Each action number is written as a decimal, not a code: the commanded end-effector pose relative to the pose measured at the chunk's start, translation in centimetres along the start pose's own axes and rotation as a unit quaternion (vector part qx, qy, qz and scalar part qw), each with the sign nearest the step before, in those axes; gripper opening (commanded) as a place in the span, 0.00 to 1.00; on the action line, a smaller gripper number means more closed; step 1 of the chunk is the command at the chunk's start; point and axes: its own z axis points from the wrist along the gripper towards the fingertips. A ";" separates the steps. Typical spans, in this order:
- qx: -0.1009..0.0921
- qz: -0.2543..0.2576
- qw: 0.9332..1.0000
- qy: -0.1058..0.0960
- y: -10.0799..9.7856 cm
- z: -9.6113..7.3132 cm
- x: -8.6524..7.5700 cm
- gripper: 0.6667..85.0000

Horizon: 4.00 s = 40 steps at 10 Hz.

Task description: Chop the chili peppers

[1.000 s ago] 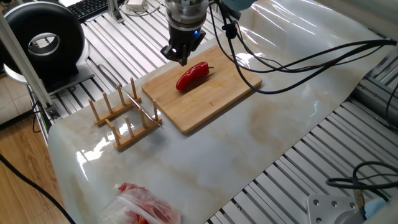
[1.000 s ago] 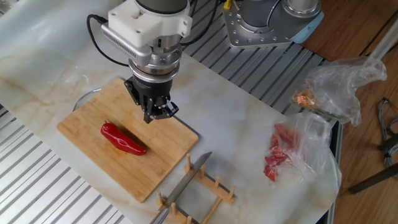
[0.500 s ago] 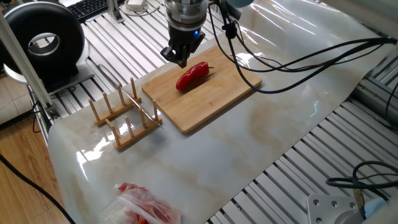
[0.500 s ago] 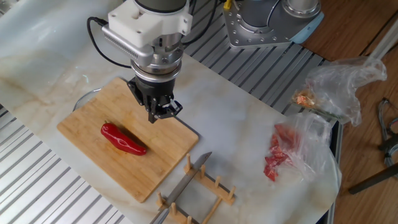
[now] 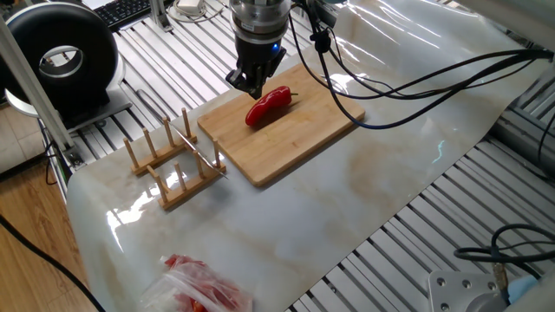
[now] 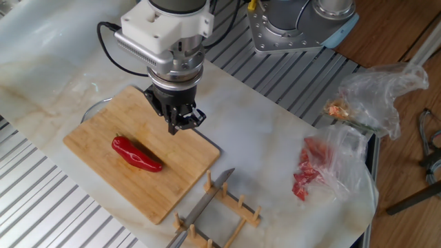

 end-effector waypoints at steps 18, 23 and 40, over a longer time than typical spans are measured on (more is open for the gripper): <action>-0.005 0.005 1.000 -0.018 0.3 -0.4 -0.8 0.01; -0.004 0.004 1.000 -0.017 0.1 -0.4 -0.8 0.01; -0.026 -0.005 1.000 -0.011 1.4 -1.0 -0.1 0.01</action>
